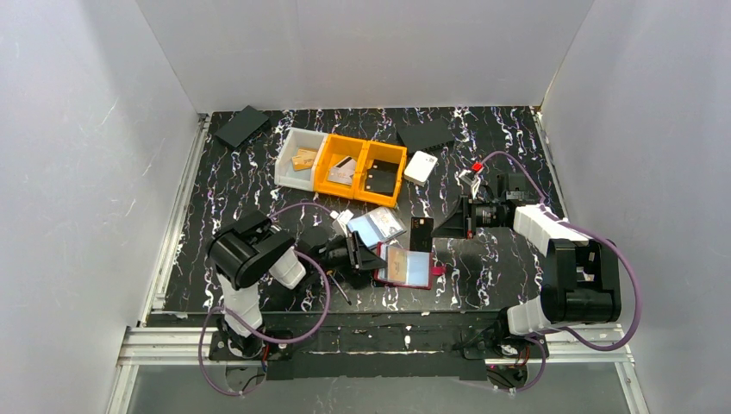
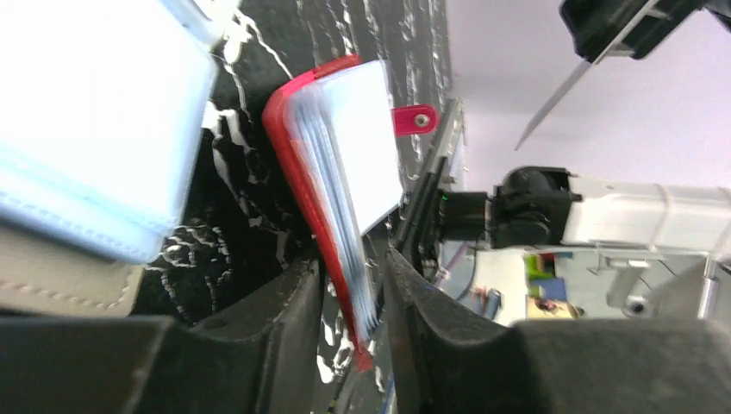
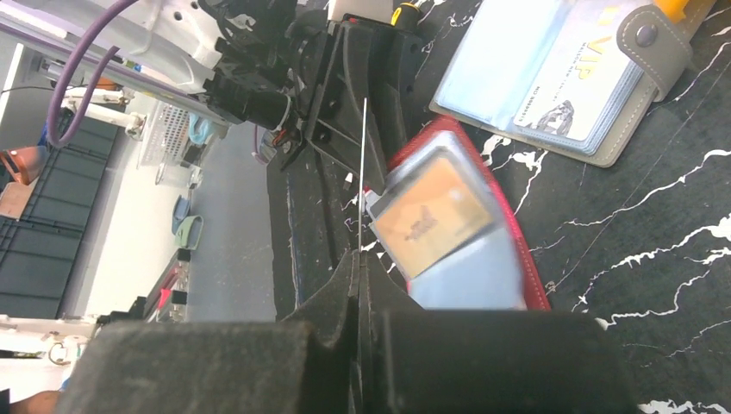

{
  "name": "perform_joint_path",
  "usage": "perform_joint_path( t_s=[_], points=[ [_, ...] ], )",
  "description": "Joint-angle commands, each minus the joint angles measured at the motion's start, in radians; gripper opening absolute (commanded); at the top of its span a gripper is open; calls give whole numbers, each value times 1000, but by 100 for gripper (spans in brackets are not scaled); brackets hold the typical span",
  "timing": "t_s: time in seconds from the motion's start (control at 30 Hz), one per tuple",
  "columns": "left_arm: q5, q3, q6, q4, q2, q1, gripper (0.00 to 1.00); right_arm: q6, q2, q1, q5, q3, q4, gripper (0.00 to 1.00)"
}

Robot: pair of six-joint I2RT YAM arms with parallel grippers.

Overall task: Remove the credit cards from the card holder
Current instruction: Place the card holder at the center of the board.

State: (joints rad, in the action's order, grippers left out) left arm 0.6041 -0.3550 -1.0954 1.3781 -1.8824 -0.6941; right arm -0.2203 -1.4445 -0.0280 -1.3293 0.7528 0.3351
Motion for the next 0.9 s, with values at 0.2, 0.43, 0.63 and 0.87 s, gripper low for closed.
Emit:
perform_joint_path(
  t_s=[0.2,0.43,0.63,0.87],
  points=[
    [-398,72,265,-685,611,-48,65,-53,-2,3,11,44,50,1],
    [-512,110,329,-827,992,-57,98,-46,-14,-5,-50,38,38,1],
    [-233,-7,297,-682,798,-51,98,-16,-13,-12,-89,25,8,1],
    [-167,-167,292,-543,525,-118,89,-7,-13,-17,-105,23,-2,1]
  ],
)
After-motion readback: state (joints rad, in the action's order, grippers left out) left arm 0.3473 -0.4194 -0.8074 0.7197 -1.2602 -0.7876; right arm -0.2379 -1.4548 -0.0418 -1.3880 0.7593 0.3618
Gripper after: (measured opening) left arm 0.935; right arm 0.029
